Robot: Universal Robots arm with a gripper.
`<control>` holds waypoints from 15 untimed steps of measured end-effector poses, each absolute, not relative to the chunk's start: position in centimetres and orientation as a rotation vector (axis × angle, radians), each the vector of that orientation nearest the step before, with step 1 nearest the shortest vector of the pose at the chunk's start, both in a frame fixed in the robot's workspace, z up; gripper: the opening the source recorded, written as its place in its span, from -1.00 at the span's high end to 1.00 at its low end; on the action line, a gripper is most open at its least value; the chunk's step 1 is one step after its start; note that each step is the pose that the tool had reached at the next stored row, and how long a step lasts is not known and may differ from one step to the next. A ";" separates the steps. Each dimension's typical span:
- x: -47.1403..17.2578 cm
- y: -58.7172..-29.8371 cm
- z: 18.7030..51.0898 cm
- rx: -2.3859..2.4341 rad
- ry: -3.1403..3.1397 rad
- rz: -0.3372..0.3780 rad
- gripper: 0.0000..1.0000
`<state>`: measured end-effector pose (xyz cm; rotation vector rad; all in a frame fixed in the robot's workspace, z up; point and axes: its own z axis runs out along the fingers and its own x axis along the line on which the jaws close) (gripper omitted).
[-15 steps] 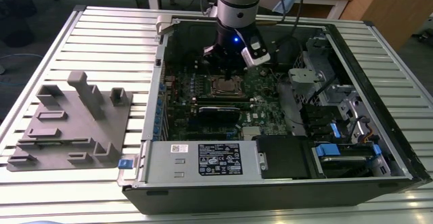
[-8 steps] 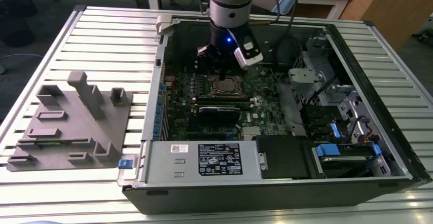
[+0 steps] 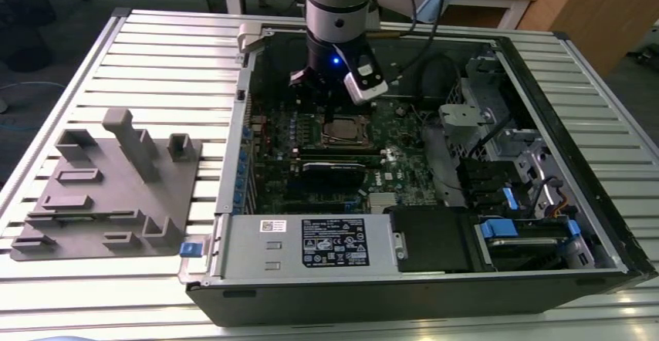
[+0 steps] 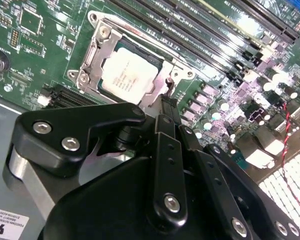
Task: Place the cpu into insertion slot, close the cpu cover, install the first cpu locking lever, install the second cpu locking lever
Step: 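Install the first cpu locking lever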
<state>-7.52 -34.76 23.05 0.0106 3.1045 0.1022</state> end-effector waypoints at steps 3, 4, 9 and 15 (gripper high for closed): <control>-7.5 -34.8 23.1 0.011 3.105 0.102 0.79; -7.5 -34.8 23.2 0.011 3.105 0.102 0.79; -7.5 -34.8 24.2 0.011 3.105 0.102 0.79; -7.5 -34.8 24.6 0.011 3.104 0.102 0.79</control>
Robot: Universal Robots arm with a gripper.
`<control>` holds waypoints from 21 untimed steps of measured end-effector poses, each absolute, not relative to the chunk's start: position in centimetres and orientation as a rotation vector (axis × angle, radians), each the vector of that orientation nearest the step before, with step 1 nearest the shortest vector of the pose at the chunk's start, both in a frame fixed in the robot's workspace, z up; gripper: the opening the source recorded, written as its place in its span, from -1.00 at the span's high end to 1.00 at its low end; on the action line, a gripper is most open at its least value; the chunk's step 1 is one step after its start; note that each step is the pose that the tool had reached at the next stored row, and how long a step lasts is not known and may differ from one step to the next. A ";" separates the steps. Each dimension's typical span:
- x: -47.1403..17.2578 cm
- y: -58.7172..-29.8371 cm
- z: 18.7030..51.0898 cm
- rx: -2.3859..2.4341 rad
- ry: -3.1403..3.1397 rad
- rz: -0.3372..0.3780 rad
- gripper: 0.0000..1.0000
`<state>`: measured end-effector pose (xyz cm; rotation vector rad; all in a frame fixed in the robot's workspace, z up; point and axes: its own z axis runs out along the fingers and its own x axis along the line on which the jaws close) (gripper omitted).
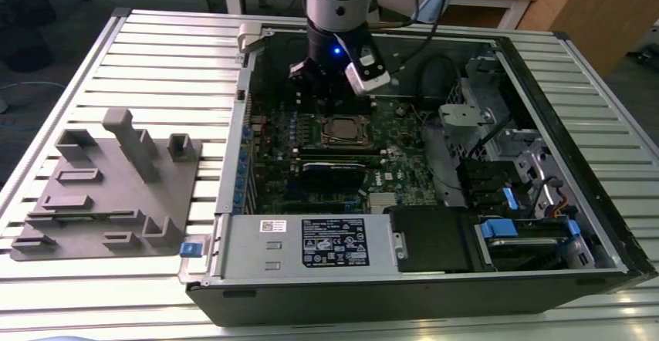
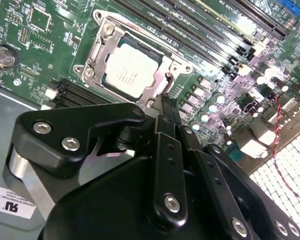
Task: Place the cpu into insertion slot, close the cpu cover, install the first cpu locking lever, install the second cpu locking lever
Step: 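Install the first cpu locking lever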
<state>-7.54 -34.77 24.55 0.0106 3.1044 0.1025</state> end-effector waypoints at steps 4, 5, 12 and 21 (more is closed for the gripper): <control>-8.1 -34.8 24.5 0.011 3.104 0.102 0.79; -8.2 -34.8 24.5 0.011 3.104 0.102 0.79; -8.6 -34.8 24.7 0.011 3.104 0.103 0.79; -8.6 -34.8 25.8 0.011 3.103 0.103 0.79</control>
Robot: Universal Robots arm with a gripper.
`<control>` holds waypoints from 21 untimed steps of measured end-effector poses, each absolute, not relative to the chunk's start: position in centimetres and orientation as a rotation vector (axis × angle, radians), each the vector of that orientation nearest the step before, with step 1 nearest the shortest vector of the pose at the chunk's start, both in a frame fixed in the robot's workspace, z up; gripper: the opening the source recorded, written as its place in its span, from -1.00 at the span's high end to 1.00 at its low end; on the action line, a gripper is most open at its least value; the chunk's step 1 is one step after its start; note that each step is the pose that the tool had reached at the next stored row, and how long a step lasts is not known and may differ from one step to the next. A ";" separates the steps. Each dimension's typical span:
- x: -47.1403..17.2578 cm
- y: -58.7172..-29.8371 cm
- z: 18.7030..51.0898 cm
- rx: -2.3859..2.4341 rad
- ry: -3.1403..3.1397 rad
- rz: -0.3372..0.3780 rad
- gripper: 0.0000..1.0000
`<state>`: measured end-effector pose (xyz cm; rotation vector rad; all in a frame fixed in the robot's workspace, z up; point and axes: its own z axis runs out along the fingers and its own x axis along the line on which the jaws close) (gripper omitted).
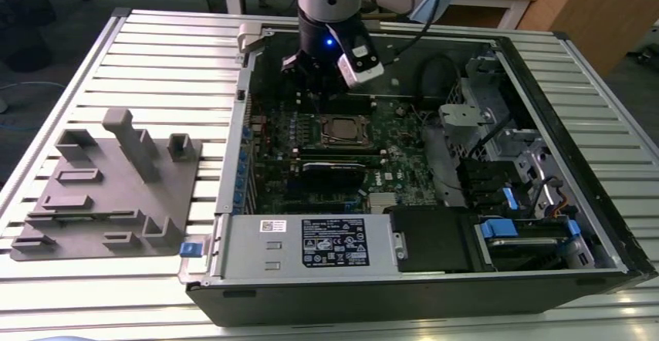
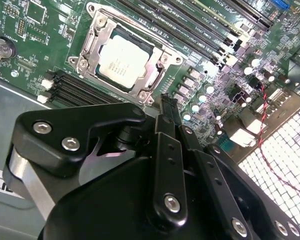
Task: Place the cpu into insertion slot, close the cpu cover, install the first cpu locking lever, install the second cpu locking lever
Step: 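Install the first cpu locking lever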
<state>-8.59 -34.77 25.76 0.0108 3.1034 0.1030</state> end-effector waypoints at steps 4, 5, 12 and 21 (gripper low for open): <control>-8.6 -34.8 25.8 0.011 3.103 0.104 0.79; -8.6 -34.8 25.8 0.011 3.103 0.104 0.79; -10.0 -34.8 25.7 0.011 3.103 0.105 0.79; -10.8 -34.8 25.7 0.011 3.103 0.105 0.79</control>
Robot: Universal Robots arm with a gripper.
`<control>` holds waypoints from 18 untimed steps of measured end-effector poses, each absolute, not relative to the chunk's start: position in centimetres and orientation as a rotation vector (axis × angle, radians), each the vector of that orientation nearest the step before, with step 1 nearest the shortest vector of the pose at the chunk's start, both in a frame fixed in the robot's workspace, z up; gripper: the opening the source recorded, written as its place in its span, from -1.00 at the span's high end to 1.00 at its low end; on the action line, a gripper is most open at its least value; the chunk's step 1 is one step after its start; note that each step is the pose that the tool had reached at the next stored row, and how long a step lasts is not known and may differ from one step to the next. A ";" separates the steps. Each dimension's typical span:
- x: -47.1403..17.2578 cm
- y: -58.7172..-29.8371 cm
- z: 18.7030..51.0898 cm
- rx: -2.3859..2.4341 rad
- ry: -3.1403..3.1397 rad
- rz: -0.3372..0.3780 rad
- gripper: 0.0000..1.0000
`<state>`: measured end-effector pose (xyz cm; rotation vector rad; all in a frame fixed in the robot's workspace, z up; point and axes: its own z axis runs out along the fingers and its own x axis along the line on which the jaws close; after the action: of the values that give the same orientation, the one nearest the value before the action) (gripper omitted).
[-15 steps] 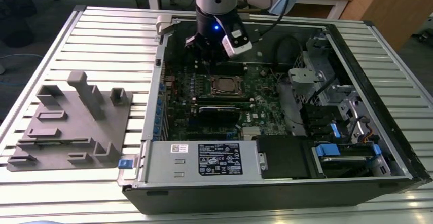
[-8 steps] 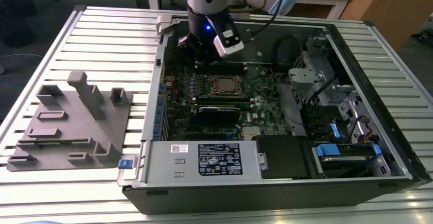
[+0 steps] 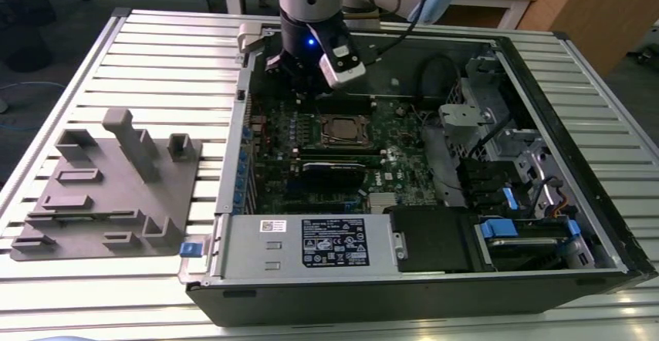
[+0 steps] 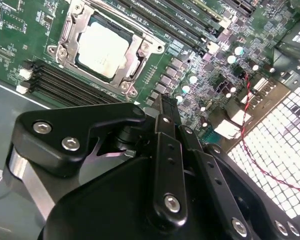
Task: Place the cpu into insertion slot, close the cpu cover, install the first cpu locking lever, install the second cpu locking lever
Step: 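Install the first cpu locking lever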
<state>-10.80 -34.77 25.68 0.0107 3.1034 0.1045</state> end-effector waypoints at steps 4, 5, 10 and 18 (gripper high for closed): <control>-10.8 -34.8 25.8 0.011 3.104 0.104 0.79; -10.8 -34.8 25.9 0.011 3.103 0.105 0.79; -10.8 -34.8 26.6 0.011 3.103 0.105 0.79; -11.0 -34.8 26.6 0.011 3.104 0.104 0.79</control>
<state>-11.04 -34.77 26.59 0.0109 3.1036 0.1044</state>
